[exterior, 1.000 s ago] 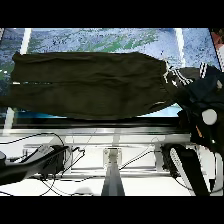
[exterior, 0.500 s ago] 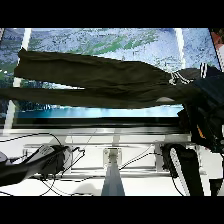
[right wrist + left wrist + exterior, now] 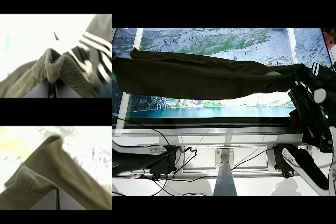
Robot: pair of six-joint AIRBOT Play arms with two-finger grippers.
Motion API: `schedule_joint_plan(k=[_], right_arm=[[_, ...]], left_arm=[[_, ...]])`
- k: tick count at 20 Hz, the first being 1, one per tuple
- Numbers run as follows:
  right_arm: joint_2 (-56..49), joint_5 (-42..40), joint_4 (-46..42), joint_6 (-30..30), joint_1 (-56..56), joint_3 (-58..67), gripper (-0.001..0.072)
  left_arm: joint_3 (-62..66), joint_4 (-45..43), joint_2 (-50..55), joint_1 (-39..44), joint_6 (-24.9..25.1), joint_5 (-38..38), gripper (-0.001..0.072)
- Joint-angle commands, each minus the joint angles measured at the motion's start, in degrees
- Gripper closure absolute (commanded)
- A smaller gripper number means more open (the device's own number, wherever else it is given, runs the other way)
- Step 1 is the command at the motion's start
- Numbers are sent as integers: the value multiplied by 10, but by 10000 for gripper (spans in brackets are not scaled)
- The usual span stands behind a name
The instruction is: Fold the clothes and pants, and hang the long-sleeved shirts on hangers.
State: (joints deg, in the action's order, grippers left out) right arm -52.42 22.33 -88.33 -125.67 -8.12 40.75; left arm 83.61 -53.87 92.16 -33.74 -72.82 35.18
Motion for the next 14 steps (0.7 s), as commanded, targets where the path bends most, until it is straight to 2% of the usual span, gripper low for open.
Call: schedule_joint_plan(k=[1,6,7,8,9,10,12,14], right_arm=[[-117,-108,2,-43,0,44,683],[-256,-130,0,-43,0,158,681],[-275,-130,0,-43,0,174,641],[-289,-130,-1,-40,0,186,418],[-296,-130,-3,-26,0,193,188],[-296,-129,-4,-6,0,194,147],[-290,-116,-3,20,0,195,148],[-283,-96,-4,24,0,195,148]], left_arm=[[70,-1,85,48,-31,-97,695],[74,8,124,81,-31,-184,683],[74,8,125,85,-30,-190,557],[74,7,124,88,-28,-205,133],[75,8,122,88,-28,-214,14],[78,8,116,88,-29,-210,5],[78,2,98,81,-28,-187,7],[78,-26,76,66,-29,-121,8]])
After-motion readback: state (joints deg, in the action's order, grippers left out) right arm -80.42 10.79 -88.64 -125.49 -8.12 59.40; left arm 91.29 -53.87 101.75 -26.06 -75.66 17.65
